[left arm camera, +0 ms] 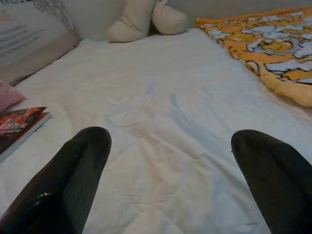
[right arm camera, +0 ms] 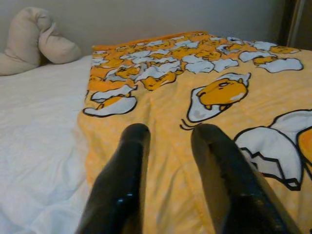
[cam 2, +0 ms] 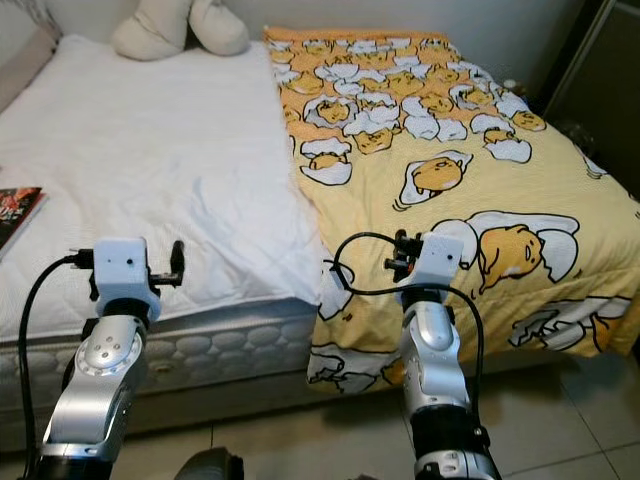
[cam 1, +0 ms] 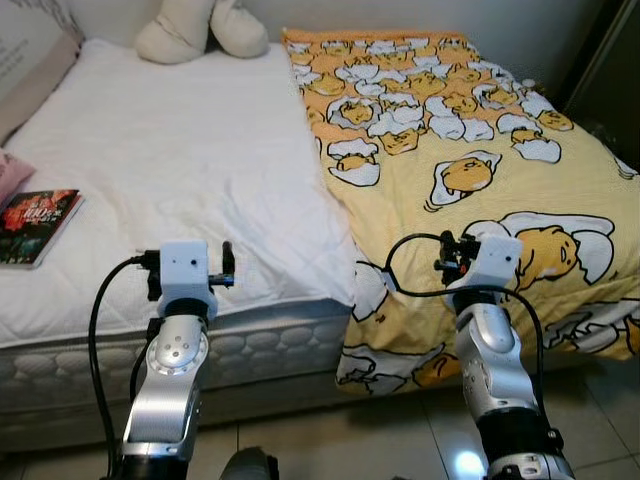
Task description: Clean up the room
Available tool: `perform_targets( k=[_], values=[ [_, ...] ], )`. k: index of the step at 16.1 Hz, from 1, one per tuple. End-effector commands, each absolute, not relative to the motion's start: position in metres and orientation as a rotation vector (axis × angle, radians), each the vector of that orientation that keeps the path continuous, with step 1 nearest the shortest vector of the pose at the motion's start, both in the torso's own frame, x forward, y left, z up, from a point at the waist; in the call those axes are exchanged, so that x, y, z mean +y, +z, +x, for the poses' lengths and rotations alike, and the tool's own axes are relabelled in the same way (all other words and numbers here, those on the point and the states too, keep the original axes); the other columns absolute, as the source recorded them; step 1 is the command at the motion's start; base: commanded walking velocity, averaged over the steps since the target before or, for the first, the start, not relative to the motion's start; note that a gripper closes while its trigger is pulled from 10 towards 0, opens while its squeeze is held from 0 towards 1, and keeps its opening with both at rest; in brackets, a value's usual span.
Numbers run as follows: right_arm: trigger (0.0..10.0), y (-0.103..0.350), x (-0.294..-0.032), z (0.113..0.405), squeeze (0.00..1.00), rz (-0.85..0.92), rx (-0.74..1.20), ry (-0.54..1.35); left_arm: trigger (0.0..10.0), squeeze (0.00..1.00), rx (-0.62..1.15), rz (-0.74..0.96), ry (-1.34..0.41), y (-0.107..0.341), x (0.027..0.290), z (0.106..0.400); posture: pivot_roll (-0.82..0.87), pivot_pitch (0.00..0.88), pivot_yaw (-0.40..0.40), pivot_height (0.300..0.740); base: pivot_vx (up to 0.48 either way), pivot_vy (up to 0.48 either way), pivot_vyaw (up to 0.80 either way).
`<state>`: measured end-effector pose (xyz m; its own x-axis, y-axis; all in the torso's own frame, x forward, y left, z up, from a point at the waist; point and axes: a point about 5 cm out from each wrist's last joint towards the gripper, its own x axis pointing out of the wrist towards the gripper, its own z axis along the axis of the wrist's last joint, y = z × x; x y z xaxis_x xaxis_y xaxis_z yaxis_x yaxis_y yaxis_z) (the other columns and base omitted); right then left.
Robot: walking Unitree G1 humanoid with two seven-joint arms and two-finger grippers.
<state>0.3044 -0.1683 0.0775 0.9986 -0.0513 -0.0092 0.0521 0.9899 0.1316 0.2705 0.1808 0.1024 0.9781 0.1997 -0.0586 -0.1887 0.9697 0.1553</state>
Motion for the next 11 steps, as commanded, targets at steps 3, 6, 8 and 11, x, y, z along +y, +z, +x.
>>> perform_targets(
  k=[3,6,8,11],
  values=[
    [10.0,0.07,-0.152,0.292,1.0,0.089,0.006,0.108,10.0,0.0,0.092,0.159,0.257,0.097,0.2,0.26,0.08,0.0,-0.036,0.711,0.0,0.0,0.0],
    [10.0,0.059,-0.154,0.288,1.0,0.092,0.054,0.095,10.0,0.0,0.04,0.18,0.232,0.109,0.2,0.264,0.1,0.0,-0.051,0.711,0.0,0.0,0.0],
    [10.0,0.057,-0.161,0.288,1.0,0.098,0.072,0.017,10.0,0.0,0.032,0.183,0.214,0.109,0.197,0.265,0.09,0.0,-0.057,0.711,0.0,0.0,0.0],
    [10.0,0.056,-0.162,0.29,1.0,0.087,0.075,-0.001,10.0,0.0,0.01,0.182,0.209,0.116,0.199,0.274,0.09,0.0,-0.043,0.711,0.0,0.0,0.0]
  ],
)
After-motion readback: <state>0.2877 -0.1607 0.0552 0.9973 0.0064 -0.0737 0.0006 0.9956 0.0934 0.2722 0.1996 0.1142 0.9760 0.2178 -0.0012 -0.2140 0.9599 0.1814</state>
